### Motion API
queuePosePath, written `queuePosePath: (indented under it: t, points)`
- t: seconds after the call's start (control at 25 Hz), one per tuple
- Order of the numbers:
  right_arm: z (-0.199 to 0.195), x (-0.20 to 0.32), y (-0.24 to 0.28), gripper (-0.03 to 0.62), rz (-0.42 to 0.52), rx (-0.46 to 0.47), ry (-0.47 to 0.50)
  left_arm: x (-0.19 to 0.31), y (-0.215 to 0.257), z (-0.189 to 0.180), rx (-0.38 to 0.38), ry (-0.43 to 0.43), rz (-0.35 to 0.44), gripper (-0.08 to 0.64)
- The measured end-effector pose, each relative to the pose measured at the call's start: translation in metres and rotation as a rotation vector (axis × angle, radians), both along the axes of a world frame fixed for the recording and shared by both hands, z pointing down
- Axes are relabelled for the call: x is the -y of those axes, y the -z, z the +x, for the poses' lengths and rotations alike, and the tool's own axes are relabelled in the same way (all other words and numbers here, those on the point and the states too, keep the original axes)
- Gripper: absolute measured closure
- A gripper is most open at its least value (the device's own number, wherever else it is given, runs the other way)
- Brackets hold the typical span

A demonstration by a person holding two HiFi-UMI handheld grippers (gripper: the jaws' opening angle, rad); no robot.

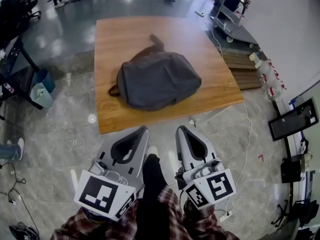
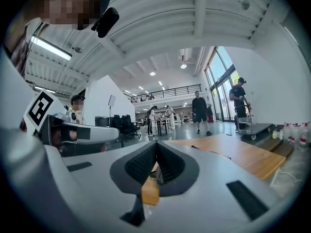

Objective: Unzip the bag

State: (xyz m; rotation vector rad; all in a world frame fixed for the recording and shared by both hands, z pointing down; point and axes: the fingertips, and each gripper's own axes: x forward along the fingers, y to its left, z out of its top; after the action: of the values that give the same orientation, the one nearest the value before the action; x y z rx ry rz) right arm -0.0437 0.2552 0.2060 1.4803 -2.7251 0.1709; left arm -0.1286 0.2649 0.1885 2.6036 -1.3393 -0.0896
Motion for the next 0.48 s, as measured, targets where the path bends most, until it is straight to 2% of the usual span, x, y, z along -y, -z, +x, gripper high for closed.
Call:
queuePosePath:
  t: [0.28, 0.48]
  points:
    - [0.064, 0.131, 0.022, 0.581, 0.021, 0.015, 0.028, 0.128, 0.021, 0.062, 0.031, 0.024, 0.024, 0.552]
    - [0.091, 0.199, 0.027, 0.581, 0.009, 0.000, 0.072, 0.190, 0.031, 0.087, -0.010, 0.064, 0.008, 0.551]
